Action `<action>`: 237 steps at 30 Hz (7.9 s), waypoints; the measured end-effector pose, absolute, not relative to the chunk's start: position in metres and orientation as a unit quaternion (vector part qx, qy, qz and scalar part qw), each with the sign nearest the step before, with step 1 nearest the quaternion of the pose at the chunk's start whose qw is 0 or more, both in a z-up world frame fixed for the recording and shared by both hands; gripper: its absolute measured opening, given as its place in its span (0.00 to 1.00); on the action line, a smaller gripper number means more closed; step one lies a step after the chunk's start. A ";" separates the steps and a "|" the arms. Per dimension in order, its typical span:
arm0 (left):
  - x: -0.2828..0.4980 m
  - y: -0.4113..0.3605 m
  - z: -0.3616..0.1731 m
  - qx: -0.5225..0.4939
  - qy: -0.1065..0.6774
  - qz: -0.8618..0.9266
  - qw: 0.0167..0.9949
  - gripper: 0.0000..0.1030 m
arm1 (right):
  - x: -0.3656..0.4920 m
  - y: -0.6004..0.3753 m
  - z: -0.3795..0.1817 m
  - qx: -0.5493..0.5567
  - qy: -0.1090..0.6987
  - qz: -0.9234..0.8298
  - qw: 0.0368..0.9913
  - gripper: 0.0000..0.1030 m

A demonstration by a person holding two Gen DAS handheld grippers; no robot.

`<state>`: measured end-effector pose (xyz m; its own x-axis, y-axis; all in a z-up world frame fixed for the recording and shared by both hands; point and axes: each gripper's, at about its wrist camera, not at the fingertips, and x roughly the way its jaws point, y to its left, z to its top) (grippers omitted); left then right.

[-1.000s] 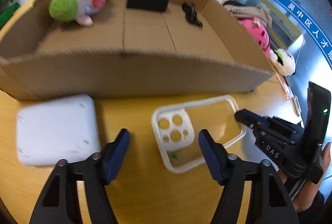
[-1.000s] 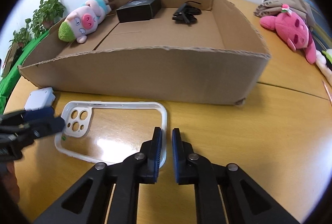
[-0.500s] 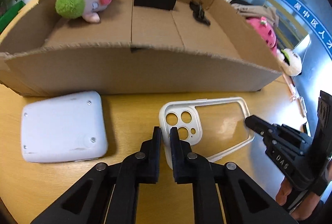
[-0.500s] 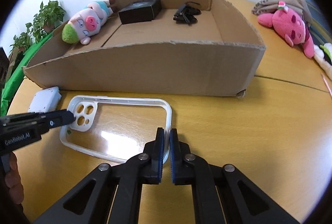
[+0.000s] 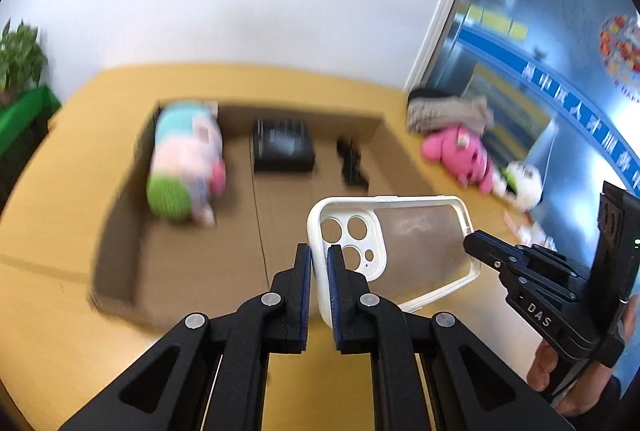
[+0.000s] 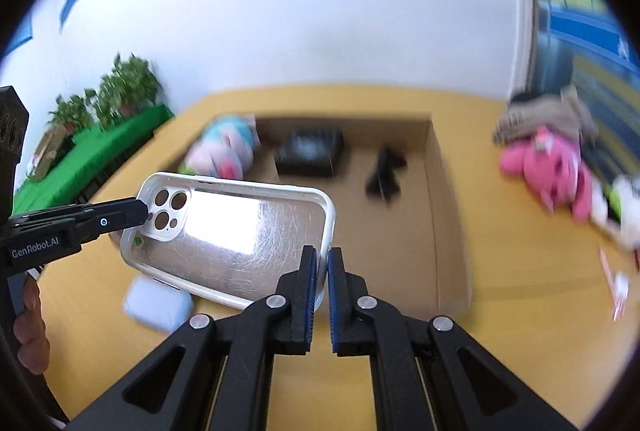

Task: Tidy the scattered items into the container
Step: 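Lift the phone case with both grippers and carry it over the box, then lower the phone case into the box and open both grippers, then withdraw both grippers from the box, then move both grippers to the white plastic case and close them on it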

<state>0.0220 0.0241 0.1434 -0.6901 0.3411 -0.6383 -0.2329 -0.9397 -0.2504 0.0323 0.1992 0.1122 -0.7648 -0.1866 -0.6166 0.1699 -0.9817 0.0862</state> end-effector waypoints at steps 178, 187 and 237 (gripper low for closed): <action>0.029 -0.044 -0.048 -0.480 -0.091 0.872 0.042 0.97 | 0.044 0.167 -0.042 0.524 -0.019 -0.832 0.178 0.76; 0.042 -0.073 -0.049 -0.486 -0.128 0.860 0.087 0.95 | 0.027 0.112 -0.043 0.514 0.005 -0.819 0.254 0.76; 0.039 -0.050 -0.045 -0.554 -0.224 0.789 0.143 0.60 | 0.077 0.034 -0.044 0.468 0.127 -0.804 0.344 0.68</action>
<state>0.0389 -0.0496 -0.0449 -0.3457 0.4734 -0.8102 0.0232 -0.8588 -0.5117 0.0770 0.0337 -0.0441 -0.3255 -0.4350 -0.8395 0.6722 -0.7309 0.1181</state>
